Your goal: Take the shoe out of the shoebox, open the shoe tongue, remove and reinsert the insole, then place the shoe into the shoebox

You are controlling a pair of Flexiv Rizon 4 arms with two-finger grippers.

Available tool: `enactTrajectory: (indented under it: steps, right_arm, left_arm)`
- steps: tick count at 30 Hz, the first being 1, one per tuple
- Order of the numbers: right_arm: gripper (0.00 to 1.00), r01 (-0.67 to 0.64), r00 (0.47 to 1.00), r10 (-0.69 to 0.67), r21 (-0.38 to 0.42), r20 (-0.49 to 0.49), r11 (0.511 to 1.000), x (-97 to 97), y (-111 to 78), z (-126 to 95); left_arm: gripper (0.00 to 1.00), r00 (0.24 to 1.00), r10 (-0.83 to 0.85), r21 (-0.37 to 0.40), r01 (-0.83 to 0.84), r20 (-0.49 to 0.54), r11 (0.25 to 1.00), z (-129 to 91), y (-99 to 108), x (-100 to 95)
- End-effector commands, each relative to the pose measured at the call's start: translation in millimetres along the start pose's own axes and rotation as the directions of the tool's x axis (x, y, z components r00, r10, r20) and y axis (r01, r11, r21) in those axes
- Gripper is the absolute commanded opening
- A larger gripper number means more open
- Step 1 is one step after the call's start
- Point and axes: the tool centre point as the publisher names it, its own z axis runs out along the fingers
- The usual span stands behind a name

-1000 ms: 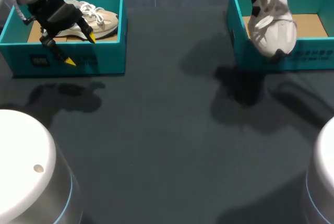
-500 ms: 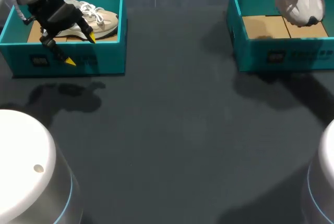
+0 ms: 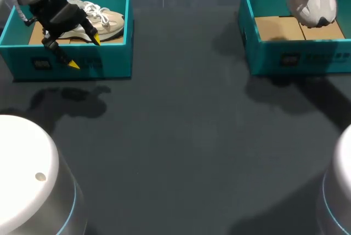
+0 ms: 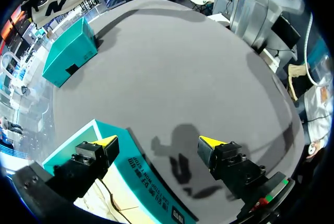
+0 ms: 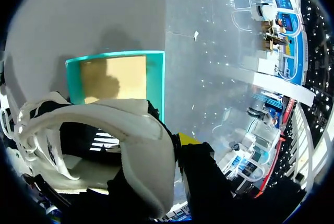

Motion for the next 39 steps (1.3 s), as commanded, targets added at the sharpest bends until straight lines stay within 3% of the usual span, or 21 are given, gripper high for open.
enactTrajectory:
  steps: [1,8,24,27,30,33,39]
  right_arm:
    - [0.0,0.009,1.0,-0.009,0.021,0.009,1.0,-19.8,-24.6,8.6]
    - [0.0,-0.01,0.998,0.006,0.067,0.056,0.998,-60.8,-72.4,22.0]
    - [0.0,-0.01,0.998,0.006,0.067,0.056,0.998,-60.8,-72.4,22.0]
    - [0.0,-0.033,0.999,0.03,0.08,0.033,0.996,-61.6,-78.0,35.5]
    - [0.0,-0.151,0.988,0.152,0.064,-0.013,0.986,-56.1,-88.1,52.3]
    - [0.0,-0.24,0.966,0.249,0.121,-0.067,0.963,-45.0,-95.2,63.5]
    - [0.0,-0.467,0.851,0.509,0.252,-0.134,0.847,-17.2,-104.9,76.4]
  left_arm:
    - [1.0,1.0,0.0,-0.002,0.0,-0.001,1.0,-0.4,-0.2,0.4]
    - [1.0,1.0,0.0,-0.002,0.0,-0.001,1.0,-0.4,-0.2,0.4]
    - [1.0,1.0,0.0,-0.002,0.0,-0.001,1.0,-0.4,-0.2,0.4]
    - [1.0,1.0,0.0,-0.002,0.0,-0.001,1.0,-0.4,-0.2,0.4]
    - [1.0,1.0,0.0,-0.002,0.0,-0.001,1.0,-0.4,-0.2,0.4]
    - [1.0,1.0,0.0,-0.002,0.0,-0.001,1.0,-0.4,-0.2,0.4]
    - [1.0,1.0,0.0,-0.002,0.0,-0.001,1.0,-0.4,-0.2,0.4]
